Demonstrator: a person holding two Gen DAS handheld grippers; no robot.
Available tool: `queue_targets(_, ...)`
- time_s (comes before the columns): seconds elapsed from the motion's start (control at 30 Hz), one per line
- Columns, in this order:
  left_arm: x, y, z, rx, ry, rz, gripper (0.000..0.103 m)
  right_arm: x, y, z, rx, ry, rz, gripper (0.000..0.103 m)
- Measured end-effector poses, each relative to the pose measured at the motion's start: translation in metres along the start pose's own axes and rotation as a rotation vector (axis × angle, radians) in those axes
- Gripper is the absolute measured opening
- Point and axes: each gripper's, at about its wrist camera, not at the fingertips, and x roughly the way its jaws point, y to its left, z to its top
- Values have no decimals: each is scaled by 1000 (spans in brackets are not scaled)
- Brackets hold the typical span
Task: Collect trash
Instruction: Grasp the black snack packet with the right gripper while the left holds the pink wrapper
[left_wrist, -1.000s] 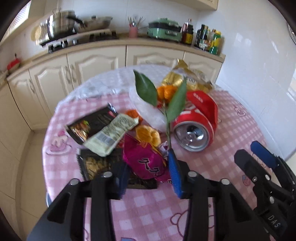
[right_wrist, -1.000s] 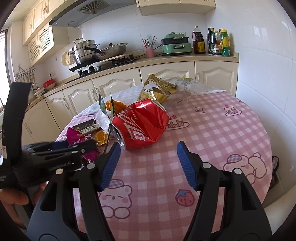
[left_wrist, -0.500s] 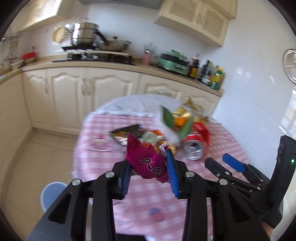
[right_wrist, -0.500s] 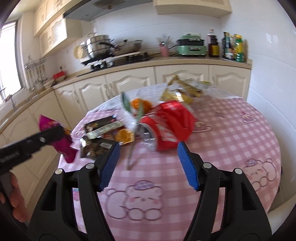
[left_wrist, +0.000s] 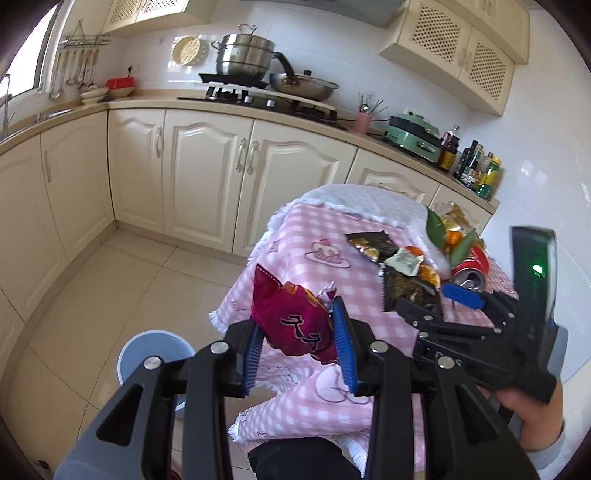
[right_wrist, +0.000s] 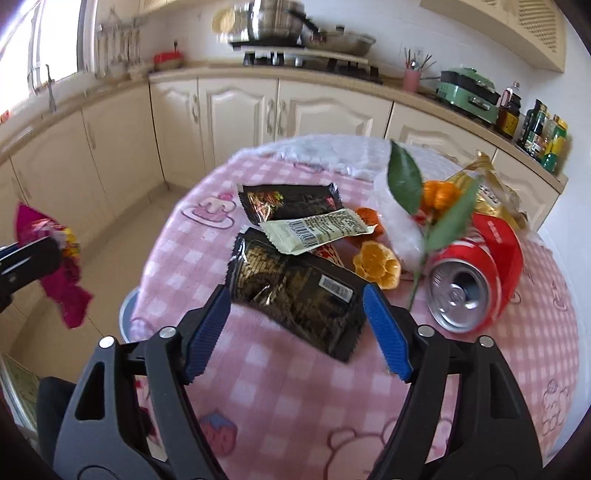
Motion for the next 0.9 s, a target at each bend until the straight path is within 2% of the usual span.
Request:
queue_targets(0.1,3,4,-2,-6,7,-7,35,5,-2,2,3,13,13,80)
queue_targets(0.17,5,6,-3,-6,10,-11,35,6,-8,1,32,15,34,74)
queue_targets(0.2,6,7,-4,-8,14,-14,35,5,-10,1,41,9,40,60)
queue_targets(0.23,7,8,-4,-9,16,-15,35,4,-11,1,41,7,30,53)
queue_targets(0.27,8,9,-5,-12,19,-16,35,4,-11,0,37,7,20,50)
queue_targets(0.3,8,10,-7,-14,20,-18,35,3,-12,-1,33,5,-1,39)
queue_targets(0.37,9,10,-7,-19,22,-20,35,0,-16,-3,52,-7,17,35)
queue_targets(0.43,8,10,-8,-18,21,-24,35,-6,-20,-7,68,-30,22,24)
queue_targets(0.53,6,10,-9,-17,20,-26,35,-17,-26,-16,96,-61,31,14)
queue_targets(0.7,5,11,-10,-23,19,-38,35,-45,-35,-30,138,-118,59,13)
queue_targets(0.9,3,13,-10,-42,15,-66,35,-73,-37,-25,163,-189,109,13)
